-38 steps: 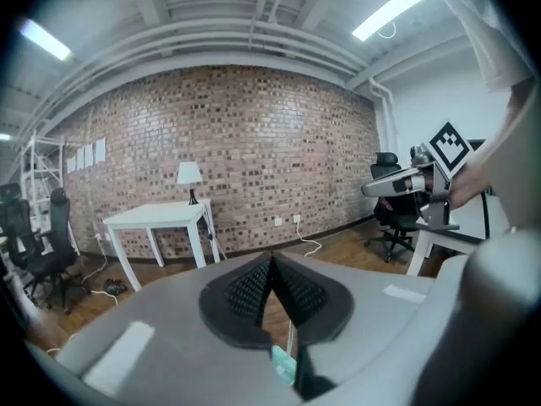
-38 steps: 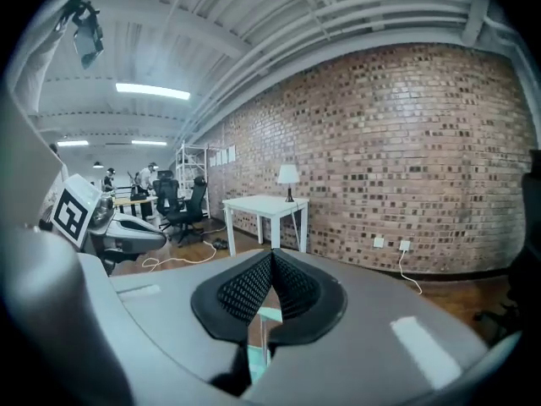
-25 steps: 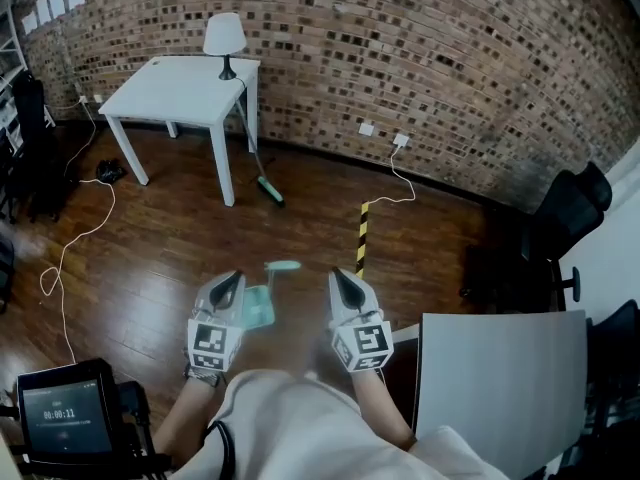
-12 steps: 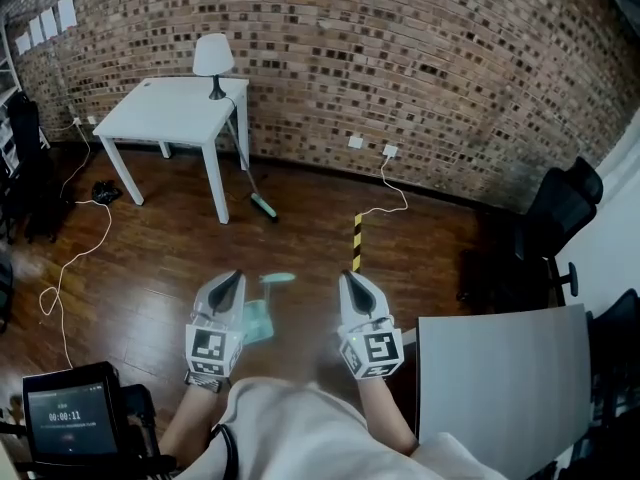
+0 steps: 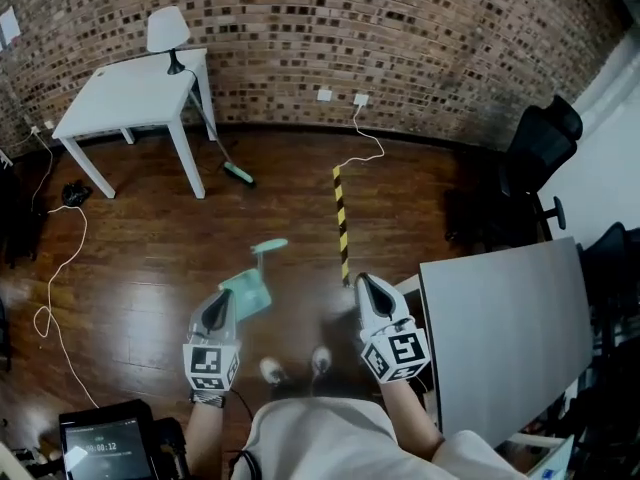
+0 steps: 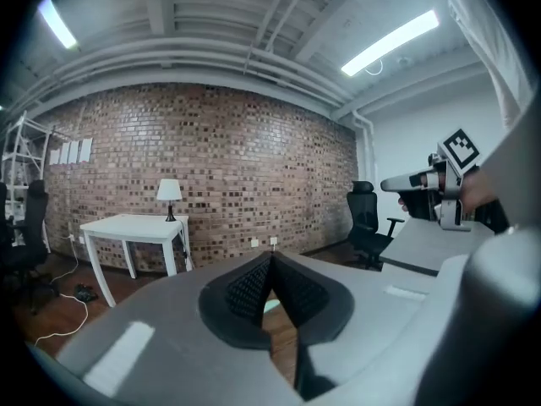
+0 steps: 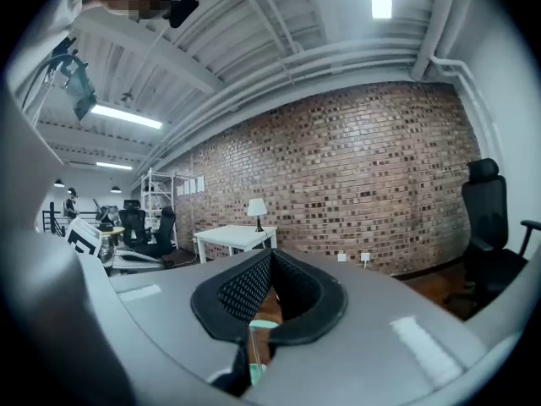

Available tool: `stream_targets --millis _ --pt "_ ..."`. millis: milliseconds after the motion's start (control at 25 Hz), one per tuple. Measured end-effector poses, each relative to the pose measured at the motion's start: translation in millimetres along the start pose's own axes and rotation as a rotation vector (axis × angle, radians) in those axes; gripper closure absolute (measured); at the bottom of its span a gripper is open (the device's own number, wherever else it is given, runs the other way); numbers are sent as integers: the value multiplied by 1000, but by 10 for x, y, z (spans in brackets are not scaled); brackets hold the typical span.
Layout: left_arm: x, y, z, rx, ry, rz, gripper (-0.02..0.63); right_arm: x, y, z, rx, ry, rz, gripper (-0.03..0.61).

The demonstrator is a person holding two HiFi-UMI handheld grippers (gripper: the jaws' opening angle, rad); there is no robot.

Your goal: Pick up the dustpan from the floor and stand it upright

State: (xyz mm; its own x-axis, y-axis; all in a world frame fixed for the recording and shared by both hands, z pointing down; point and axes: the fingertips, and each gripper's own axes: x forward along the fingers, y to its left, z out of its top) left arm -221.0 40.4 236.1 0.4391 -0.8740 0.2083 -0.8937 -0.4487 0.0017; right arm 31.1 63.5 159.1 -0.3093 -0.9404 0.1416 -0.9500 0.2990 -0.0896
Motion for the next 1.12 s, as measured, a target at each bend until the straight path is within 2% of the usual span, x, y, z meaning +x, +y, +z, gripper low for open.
stream_targets --millis 240,480,600,800,1120 --pt "-403 -440 -183 -11 28 -22 612 -700 -99 -335 -9 79 -31 566" --pt "-1082 -949 37 56 -23 -52 612 -1545 54 -147 -24 -8 -25 566" --pt "-1502 -1368 159 92 -55 -69 612 -2177 112 -95 -9 -56 -38 565" --pt "-2383 -2166 207 106 -112 -74 612 -3227 170 -247 6 -90 -34 566" --pt "-3447 -2820 36 94 -79 -88 612 -4271 490 -294 19 -118 -11 566"
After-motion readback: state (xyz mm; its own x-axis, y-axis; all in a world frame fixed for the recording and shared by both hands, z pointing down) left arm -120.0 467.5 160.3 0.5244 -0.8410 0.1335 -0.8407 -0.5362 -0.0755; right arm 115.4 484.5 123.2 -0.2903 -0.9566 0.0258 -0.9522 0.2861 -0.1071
